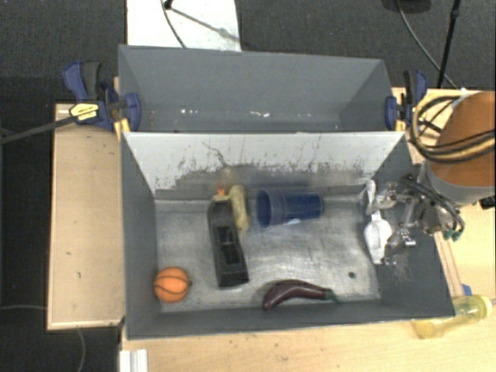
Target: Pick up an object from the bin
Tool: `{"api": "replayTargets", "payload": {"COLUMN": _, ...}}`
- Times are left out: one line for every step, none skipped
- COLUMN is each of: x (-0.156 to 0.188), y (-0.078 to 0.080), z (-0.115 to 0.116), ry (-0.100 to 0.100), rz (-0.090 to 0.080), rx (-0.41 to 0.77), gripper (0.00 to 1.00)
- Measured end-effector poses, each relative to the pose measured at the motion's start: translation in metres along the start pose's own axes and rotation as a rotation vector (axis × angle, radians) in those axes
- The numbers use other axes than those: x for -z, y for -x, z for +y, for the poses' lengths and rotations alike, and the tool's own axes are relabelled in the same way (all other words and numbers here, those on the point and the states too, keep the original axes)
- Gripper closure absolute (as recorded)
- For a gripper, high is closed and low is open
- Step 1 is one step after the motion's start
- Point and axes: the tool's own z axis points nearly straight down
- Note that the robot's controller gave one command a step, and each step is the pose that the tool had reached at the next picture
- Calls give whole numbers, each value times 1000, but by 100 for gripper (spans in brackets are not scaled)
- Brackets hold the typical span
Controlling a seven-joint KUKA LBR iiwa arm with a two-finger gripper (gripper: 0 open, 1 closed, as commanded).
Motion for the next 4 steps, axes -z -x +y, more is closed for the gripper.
{"api": "replayTargets", "payload": {"x": 0, "y": 0, "z": 0, "ry": 0, "rz": 0, "rx": 1, "gripper": 0}}
{"api": "replayTargets", "payload": {"x": -81, "y": 25, "z": -7, "ry": 2, "rz": 1, "rx": 57, "gripper": 100}}
{"api": "replayTargets", "payload": {"x": -81, "y": 25, "z": -7, "ry": 2, "rz": 1, "rx": 58, "gripper": 100}}
{"api": "replayTargets", "payload": {"x": -17, "y": 14, "z": 1, "ry": 2, "rz": 5, "rx": 54, "gripper": 100}}
